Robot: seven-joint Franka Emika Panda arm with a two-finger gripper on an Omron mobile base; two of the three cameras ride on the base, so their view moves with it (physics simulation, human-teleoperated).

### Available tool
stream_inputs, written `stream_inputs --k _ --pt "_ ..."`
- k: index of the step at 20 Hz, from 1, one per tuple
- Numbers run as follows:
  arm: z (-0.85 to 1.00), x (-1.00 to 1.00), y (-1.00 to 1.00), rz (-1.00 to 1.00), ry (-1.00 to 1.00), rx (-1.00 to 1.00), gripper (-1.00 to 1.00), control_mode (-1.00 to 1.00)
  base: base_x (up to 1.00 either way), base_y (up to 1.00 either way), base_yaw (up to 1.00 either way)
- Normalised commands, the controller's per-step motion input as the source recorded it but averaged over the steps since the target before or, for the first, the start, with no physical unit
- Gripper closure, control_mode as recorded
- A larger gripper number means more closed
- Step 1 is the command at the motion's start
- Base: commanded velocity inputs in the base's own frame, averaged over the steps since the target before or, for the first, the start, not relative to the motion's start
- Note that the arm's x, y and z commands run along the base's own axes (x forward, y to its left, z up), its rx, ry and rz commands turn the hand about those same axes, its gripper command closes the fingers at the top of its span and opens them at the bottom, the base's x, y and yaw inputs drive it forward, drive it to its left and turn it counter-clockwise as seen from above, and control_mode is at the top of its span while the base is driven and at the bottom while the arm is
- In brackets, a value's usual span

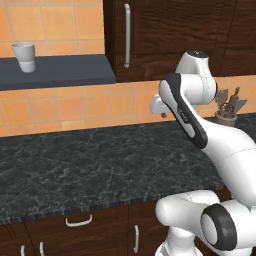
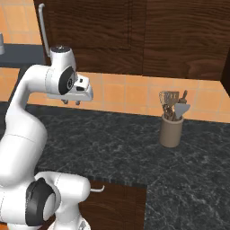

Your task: Take a straw from the drawer in front and place it inside the glass cup on the dining counter.

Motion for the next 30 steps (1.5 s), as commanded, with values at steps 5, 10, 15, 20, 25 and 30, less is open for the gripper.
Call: stream_inputs --k 5,10,15,20,25,30 --pt "-0.14 -0.44 -0.04 0.0 0.0 -0.01 -1.0 -1.0 0.0 0.0 0.0" --pt "-0.63 -0.61 0.0 0.0 0.0 -0.05 -1.0 -1.0 0.0 0.0 0.0" --pt "-0.63 -0.37 0.0 0.0 0.04 -0.04 -1.0 -1.0 0.0 0.0 0.0" --pt "-0.48 -0.41 0.0 -0.02 0.0 0.0 -1.0 -1.0 0.0 0.0 0.0" --pt "-0.36 -0.38 -0.03 -0.03 0.0 0.0 -1.0 1.0 -0.13 -0.01 -0.01" --pt "0.0 0.0 0.0 0.0 0.0 0.0 -1.0 1.0 -0.57 0.0 -0.07"
